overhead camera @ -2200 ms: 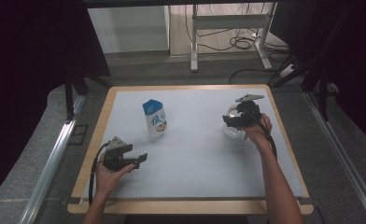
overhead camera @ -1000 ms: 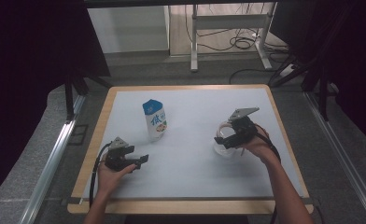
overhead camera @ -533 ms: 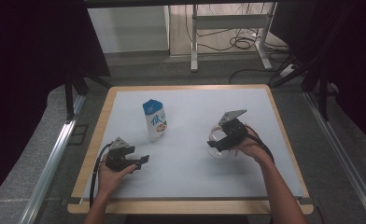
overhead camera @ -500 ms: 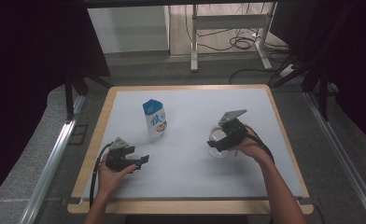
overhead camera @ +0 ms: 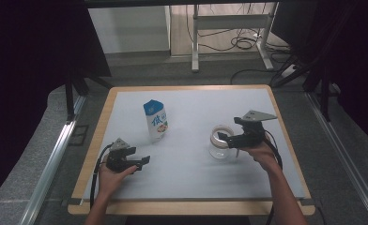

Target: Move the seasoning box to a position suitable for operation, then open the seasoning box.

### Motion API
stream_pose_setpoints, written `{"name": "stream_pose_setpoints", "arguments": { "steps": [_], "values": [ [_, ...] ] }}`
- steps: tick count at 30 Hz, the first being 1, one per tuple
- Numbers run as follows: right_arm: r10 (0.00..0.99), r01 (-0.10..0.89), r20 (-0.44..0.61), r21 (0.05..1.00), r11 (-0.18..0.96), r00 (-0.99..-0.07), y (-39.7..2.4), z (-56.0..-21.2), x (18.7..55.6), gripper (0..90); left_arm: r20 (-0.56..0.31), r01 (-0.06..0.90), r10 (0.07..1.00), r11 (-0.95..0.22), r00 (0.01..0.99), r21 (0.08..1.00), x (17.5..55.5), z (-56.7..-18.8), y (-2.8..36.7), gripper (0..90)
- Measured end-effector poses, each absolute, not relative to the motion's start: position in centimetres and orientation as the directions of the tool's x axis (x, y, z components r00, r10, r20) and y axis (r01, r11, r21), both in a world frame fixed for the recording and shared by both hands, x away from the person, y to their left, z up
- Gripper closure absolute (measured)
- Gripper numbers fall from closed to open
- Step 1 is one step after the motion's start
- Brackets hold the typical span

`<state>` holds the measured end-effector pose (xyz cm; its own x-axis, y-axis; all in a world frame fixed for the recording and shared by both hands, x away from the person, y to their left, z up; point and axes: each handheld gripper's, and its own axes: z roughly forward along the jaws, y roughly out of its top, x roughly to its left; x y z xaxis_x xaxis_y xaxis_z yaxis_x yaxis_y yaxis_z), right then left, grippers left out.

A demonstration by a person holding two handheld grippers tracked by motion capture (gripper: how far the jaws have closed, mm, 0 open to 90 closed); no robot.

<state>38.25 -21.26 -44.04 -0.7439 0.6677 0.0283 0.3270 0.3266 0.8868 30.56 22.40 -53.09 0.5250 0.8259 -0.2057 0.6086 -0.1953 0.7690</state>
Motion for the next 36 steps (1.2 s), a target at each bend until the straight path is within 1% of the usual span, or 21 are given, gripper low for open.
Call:
{"name": "stream_pose_setpoints", "arguments": {
  "steps": [1,3,7,11,15,17,19,21,24,27,30,32,36],
  "values": [
    [0.673,0.316,0.031,0.898,0.306,-0.739,-21.8,-43.9,38.0,10.6,-0.206,0.607,0.825,-0.194,0.526,0.770,30.5,-53.1,22.4,22.6],
    [0.681,0.308,0.038,0.910,0.279,-0.731,-22.5,-43.5,37.5,11.5,-0.206,0.606,0.825,-0.193,0.526,0.772,30.5,-53.1,22.4,22.7],
    [0.700,0.290,0.033,0.923,0.253,-0.714,-23.6,-43.1,36.5,16.0,-0.202,0.602,0.824,-0.197,0.529,0.774,30.5,-53.0,22.3,22.6],
    [0.728,0.283,0.018,0.928,0.244,-0.685,-24.3,-42.8,35.7,23.9,-0.194,0.598,0.826,-0.201,0.530,0.776,30.5,-53.0,22.2,22.5],
    [0.733,0.270,0.005,0.931,0.244,-0.681,-24.7,-43.0,35.1,33.6,-0.195,0.596,0.825,-0.199,0.530,0.778,30.4,-53.0,22.3,22.8],
    [0.740,0.264,-0.001,0.934,0.242,-0.673,-24.9,-43.1,34.7,42.2,-0.196,0.596,0.825,-0.199,0.530,0.778,30.4,-53.0,22.3,23.3],
    [0.747,0.268,0.004,0.934,0.234,-0.665,-25.1,-43.2,34.5,55.2,-0.197,0.595,0.824,-0.199,0.532,0.778,30.4,-53.0,22.3,23.7],
    [0.753,0.277,0.019,0.936,0.218,-0.658,-25.3,-43.3,34.3,64.6,-0.197,0.594,0.822,-0.199,0.534,0.779,30.4,-53.0,22.3,24.2],
    [0.761,0.285,0.030,0.936,0.206,-0.648,-25.7,-43.4,34.1,77.0,-0.200,0.595,0.821,-0.198,0.535,0.779,30.3,-52.9,22.2,25.0],
    [0.758,0.286,0.035,0.936,0.203,-0.651,-25.9,-43.6,33.9,87.0,-0.198,0.594,0.822,-0.198,0.534,0.779,30.3,-52.9,22.2,26.0],
    [0.753,0.282,0.028,0.936,0.211,-0.657,-25.9,-43.8,33.7,89.8,-0.199,0.597,0.821,-0.201,0.536,0.777,30.2,-52.9,22.1,28.5],
    [0.747,0.280,0.016,0.932,0.229,-0.665,-25.6,-43.8,33.6,89.9,-0.204,0.600,0.816,-0.204,0.541,0.774,30.2,-52.9,22.0,32.8],
    [0.743,0.272,0.005,0.932,0.239,-0.670,-25.2,-43.8,33.4,89.9,-0.191,0.594,0.815,-0.218,0.548,0.774,30.1,-52.9,21.6,33.9]
  ]
}}
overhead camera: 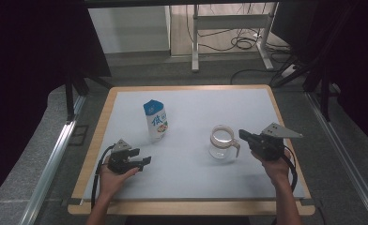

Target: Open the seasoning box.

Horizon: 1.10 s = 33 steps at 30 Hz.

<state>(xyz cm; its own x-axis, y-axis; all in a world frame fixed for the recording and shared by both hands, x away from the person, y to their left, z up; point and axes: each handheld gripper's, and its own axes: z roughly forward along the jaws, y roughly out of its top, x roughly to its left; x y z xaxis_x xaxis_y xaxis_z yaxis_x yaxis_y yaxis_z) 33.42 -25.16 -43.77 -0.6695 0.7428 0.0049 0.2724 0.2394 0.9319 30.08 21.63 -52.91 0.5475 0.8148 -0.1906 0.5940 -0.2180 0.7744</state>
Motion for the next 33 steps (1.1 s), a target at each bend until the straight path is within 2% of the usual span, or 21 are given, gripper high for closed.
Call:
{"name": "stream_pose_setpoints", "arguments": {
  "steps": [19,33],
  "values": [
    [0.742,0.303,-0.027,0.902,0.307,-0.670,-24.2,-45.2,33.4,89.9,-0.190,0.597,0.822,-0.210,0.536,0.775,29.8,-52.9,21.4,40.3],
    [0.742,0.313,-0.015,0.901,0.301,-0.670,-24.4,-45.6,33.4,90.0,-0.191,0.590,0.821,-0.205,0.537,0.781,29.7,-53.0,21.2,35.8]
  ]
}}
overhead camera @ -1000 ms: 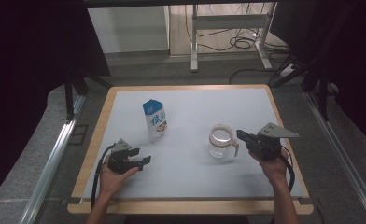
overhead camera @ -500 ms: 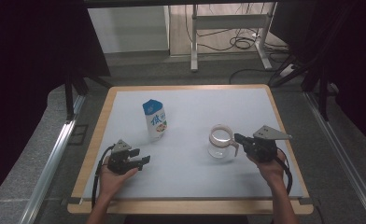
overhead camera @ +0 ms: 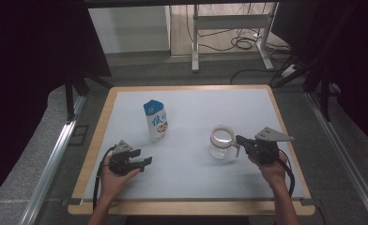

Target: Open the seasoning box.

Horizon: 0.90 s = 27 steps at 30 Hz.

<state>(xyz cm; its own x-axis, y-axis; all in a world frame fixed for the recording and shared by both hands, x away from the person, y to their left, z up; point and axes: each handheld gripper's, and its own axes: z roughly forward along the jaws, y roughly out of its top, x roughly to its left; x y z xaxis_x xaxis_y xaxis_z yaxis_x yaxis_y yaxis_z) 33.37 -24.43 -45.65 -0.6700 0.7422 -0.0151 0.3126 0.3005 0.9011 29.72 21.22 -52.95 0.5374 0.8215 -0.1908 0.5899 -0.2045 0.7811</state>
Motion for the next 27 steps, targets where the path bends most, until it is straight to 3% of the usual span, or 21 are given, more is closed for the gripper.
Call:
{"name": "stream_pose_setpoints", "arguments": {
  "steps": [12,27],
  "values": [
    [0.740,0.304,-0.013,0.907,0.291,-0.672,-24.6,-45.9,33.1,90.0,-0.177,0.563,0.792,-0.240,0.585,0.791,29.6,-52.2,19.9,38.6],
    [0.735,0.295,0.010,0.920,0.259,-0.678,-24.8,-46.2,33.0,90.0,-0.186,0.511,0.732,-0.248,0.655,0.823,30.5,-50.4,16.1,66.6]
  ]
}}
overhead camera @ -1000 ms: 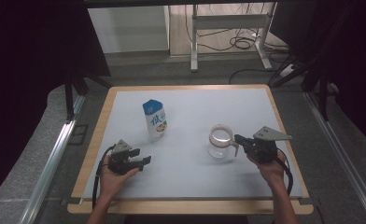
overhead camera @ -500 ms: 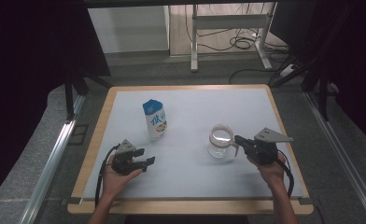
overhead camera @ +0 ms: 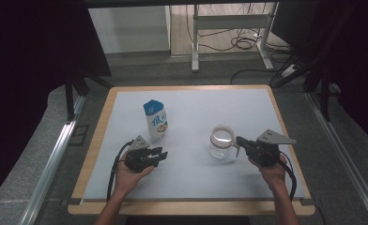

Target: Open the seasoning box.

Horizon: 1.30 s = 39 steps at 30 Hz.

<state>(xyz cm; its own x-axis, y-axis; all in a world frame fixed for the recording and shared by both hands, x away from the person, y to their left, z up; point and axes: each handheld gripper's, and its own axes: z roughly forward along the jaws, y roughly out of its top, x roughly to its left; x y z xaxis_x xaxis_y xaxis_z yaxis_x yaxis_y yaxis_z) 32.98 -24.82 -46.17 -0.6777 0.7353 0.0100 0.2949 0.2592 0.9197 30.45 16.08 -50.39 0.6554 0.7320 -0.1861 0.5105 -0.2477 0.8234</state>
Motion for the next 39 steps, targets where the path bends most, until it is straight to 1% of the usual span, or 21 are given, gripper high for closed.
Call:
{"name": "stream_pose_setpoints", "arguments": {
  "steps": [4,9,16,21,27,31,36,39],
  "values": [
    [0.735,0.292,0.014,0.923,0.252,-0.677,-24.9,-46.3,33.0,90.0,-0.212,0.516,0.719,-0.232,0.662,0.825,30.9,-50.4,15.6,75.3],
    [0.733,0.287,0.016,0.925,0.247,-0.680,-25.0,-46.4,33.0,90.0,-0.221,0.513,0.703,-0.233,0.676,0.826,31.2,-50.4,14.9,82.1],
    [0.736,0.286,0.020,0.928,0.239,-0.677,-25.0,-46.5,32.9,90.0,-0.237,0.513,0.682,-0.233,0.691,0.826,31.8,-50.2,13.7,83.9],
    [0.733,0.294,0.044,0.931,0.216,-0.679,-25.3,-46.6,33.0,90.0,-0.246,0.512,0.674,-0.227,0.697,0.829,32.4,-50.1,13.1,84.0],
    [0.739,0.298,0.048,0.931,0.209,-0.671,-25.5,-46.7,32.9,90.0,-0.248,0.511,0.669,-0.228,0.701,0.829,33.0,-49.8,12.3,84.3],
    [0.758,0.297,-0.001,0.920,0.257,-0.652,-25.4,-47.0,32.8,90.0,-0.249,0.509,0.663,-0.231,0.706,0.829,33.4,-49.7,11.7,83.9],
    [0.754,0.275,0.009,0.934,0.228,-0.657,-25.5,-46.6,32.7,90.0,-0.245,0.508,0.660,-0.239,0.711,0.828,33.7,-49.6,11.3,83.9],
    [0.754,0.264,-0.013,0.933,0.246,-0.657,-24.9,-46.3,32.7,90.0,-0.249,0.511,0.659,-0.239,0.710,0.826,33.8,-49.7,11.3,83.8]
  ]
}}
